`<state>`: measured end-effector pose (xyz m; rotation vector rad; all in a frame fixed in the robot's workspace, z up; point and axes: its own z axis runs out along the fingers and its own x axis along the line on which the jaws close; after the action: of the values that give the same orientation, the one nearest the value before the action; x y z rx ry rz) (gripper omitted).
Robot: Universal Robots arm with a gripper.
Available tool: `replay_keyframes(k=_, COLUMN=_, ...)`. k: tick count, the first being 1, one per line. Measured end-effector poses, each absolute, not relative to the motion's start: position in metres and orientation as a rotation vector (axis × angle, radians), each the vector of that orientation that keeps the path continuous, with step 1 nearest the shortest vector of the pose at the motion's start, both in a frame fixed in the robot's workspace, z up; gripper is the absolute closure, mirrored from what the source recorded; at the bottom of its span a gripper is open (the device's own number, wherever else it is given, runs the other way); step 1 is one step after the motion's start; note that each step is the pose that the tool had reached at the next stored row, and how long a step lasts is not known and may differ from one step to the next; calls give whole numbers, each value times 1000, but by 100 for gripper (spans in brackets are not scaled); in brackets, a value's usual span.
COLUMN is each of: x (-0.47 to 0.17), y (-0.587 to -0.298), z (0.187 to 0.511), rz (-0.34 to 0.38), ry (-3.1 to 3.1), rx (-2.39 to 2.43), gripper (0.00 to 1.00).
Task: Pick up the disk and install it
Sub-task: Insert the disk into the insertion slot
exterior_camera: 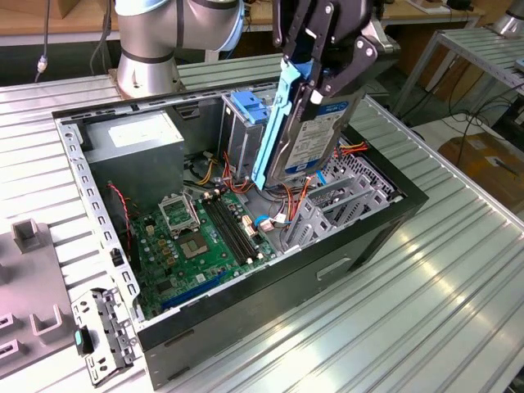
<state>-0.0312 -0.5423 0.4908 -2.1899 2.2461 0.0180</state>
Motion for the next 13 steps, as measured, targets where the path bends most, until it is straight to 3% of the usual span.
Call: replay_keyframes(k=13, x=9, y=-548, z=485, rz=17, ry=2246, rx=-2190, gripper=63)
